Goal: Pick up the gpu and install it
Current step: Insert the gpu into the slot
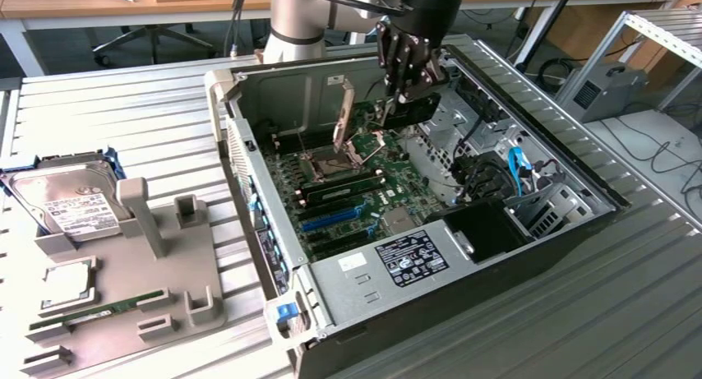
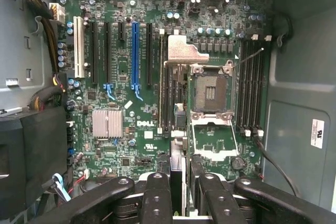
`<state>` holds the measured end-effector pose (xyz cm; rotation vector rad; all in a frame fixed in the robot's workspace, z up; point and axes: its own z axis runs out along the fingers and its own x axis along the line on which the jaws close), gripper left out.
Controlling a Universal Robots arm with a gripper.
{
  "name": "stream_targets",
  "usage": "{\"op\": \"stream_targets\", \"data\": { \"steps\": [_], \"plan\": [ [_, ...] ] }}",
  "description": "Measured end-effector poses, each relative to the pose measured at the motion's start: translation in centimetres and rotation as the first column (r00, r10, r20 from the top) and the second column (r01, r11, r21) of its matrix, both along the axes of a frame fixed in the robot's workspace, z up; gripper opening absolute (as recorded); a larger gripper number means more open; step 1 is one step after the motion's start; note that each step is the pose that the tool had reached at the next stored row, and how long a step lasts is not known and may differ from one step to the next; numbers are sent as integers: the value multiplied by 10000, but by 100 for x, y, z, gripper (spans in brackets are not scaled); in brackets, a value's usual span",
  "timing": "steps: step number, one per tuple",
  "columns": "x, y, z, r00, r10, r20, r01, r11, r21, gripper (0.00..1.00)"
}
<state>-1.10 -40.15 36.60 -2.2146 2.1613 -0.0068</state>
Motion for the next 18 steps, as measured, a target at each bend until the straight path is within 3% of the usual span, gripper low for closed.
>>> {"op": "stream_targets", "data": {
  "steps": [18],
  "plan": [
    [-64, -50, -23, 10000, 0, 0, 0, 10000, -2, 26]
  ]
}}
